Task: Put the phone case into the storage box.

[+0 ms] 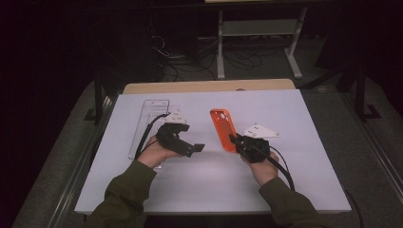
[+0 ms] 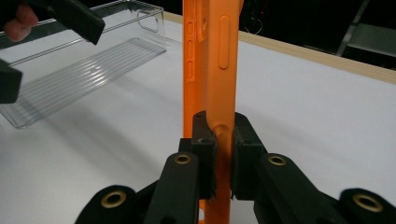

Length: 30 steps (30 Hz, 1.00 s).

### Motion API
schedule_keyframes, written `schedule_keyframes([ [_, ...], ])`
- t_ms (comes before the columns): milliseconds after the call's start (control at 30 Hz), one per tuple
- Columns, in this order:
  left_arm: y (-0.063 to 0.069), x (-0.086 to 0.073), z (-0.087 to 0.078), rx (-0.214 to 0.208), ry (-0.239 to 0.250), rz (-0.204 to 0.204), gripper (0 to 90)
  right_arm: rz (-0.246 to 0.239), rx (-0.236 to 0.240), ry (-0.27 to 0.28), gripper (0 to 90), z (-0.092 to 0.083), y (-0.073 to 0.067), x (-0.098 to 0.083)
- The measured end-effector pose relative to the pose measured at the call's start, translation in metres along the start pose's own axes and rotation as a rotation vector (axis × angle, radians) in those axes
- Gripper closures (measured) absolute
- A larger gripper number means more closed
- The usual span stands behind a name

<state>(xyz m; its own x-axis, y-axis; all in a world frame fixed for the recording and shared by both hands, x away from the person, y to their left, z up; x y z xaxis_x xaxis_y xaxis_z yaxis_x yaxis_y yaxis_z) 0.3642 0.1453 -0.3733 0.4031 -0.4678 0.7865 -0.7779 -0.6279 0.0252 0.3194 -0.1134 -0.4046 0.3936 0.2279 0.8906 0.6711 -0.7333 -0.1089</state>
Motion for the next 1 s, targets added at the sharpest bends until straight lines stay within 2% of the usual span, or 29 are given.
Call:
schedule_keyframes([
  [267,-0.007,0.015,0.001,0.004,0.032,-0.012,1.7,-0.004,-0.003,0.006,80.6,0.001,-0.001,0.000],
  [367,-0.007,0.020,0.003,0.003,0.057,-0.019,1.7,-0.006,-0.002,0.008,80.6,0.001,-0.002,0.000],
  [400,-0.008,0.021,0.004,0.002,0.062,-0.007,1.7,-0.003,-0.001,0.007,80.6,0.001,-0.002,0.000],
  [467,-0.006,0.023,0.007,0.002,0.069,-0.018,1.7,-0.004,-0.001,0.006,80.6,0.001,-0.002,0.000],
  [833,0.000,0.021,0.020,0.010,0.079,-0.017,1.6,-0.013,0.004,0.013,80.5,0.001,-0.005,0.001],
  [1000,0.002,0.020,0.024,-0.001,0.091,-0.050,1.6,-0.019,0.002,0.010,80.5,0.002,-0.007,0.001],
])
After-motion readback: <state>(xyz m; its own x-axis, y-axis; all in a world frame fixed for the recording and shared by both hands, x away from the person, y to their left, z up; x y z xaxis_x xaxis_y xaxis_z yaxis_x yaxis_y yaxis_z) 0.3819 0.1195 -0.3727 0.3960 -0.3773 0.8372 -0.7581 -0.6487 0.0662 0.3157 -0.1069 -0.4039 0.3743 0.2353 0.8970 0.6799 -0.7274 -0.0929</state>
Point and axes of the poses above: each handheld gripper's, and its own axes: z roughly forward along the jaws, x roughly out of its top, y roughly to its right, the point moved 1 cm from there along z, roughly forward along the jaws, and after that the axes turned 9 degrees about x, right-handed, at the moved point
